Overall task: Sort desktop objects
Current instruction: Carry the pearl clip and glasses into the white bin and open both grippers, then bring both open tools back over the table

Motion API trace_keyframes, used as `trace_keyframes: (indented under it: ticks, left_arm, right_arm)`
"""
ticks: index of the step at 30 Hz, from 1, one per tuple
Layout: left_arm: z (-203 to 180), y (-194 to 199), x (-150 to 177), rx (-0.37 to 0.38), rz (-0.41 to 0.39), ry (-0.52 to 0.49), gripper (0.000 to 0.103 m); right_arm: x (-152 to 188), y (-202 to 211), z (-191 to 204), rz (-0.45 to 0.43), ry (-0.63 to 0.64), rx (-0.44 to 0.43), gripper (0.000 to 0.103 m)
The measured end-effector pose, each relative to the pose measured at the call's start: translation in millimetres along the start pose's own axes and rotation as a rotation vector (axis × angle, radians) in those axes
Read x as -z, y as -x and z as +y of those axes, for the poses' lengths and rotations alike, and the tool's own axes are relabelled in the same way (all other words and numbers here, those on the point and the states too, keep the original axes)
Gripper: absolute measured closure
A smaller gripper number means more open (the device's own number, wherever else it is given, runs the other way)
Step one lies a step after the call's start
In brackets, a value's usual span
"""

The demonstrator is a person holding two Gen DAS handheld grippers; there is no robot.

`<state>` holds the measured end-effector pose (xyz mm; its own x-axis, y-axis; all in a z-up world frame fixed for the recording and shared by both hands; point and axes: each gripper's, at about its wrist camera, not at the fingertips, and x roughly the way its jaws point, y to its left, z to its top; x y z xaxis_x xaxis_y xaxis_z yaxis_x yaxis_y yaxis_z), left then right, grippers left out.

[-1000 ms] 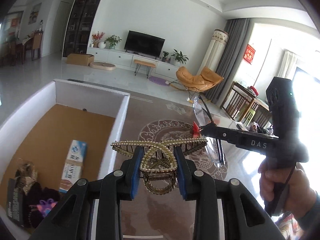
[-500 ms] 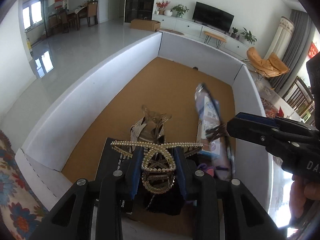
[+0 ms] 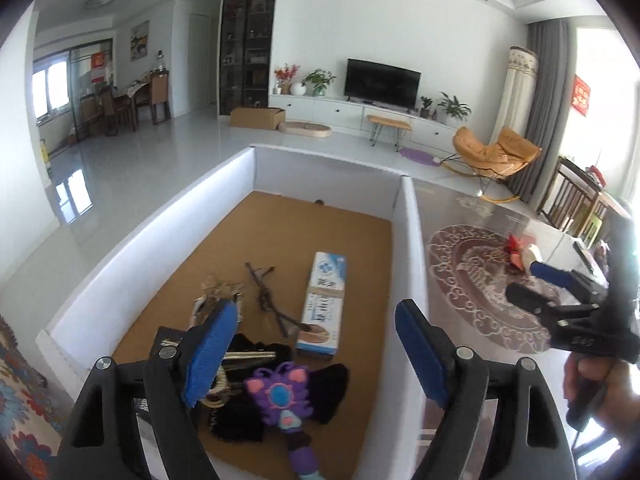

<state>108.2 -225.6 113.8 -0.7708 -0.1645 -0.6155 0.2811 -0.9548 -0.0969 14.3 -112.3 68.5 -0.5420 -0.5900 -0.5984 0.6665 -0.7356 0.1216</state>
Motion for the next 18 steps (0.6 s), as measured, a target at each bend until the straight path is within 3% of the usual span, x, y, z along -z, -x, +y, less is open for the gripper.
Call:
trace_keyframes:
  ticks: [3,5,7,9,14,17,18]
  left_arm:
    - [-51.5,11.1,-5.0,0.120,-0.022,-0.067,0.021]
    - [-85.7,16.3,-2.5,0.202,-0.016,-0.110,0.015]
    - [-118.5,9.7,3.8,0.265,0.003,-0.145,0.008]
    - [-150.9,-5.5,15.0,0.293,0.044,-0.187,0.008]
    - [-212.9,-68.6,44.3,0.294,0.147,-0.264,0.008]
    - [-233.6,-104.1,55.3,0.249,0.207,-0.277,0.008]
    - [-237.7,-114.3,56.9,0.242,0.221,-0.276,0.008]
  right_arm:
    - [44.0,9.2,-74.2,0.075,-0.056,0.196,0.006]
    - [73.1,16.4,-125.1,0.144,-0.116,0.326,0.006]
    - [96.8,30.6,-169.6,0.180,-0.180,0.421,0.006]
    - [115.1,42.9,-204.1,0.217,-0.246,0.485,0.006]
    - [140.1,63.1,-243.6,0.242,-0.381,0.517,0.006]
    - [143.0,68.4,-243.2,0.231,-0.389,0.511,0.005]
    - [142.6,67.7,-236.6,0.244,-0.380,0.525,0.000]
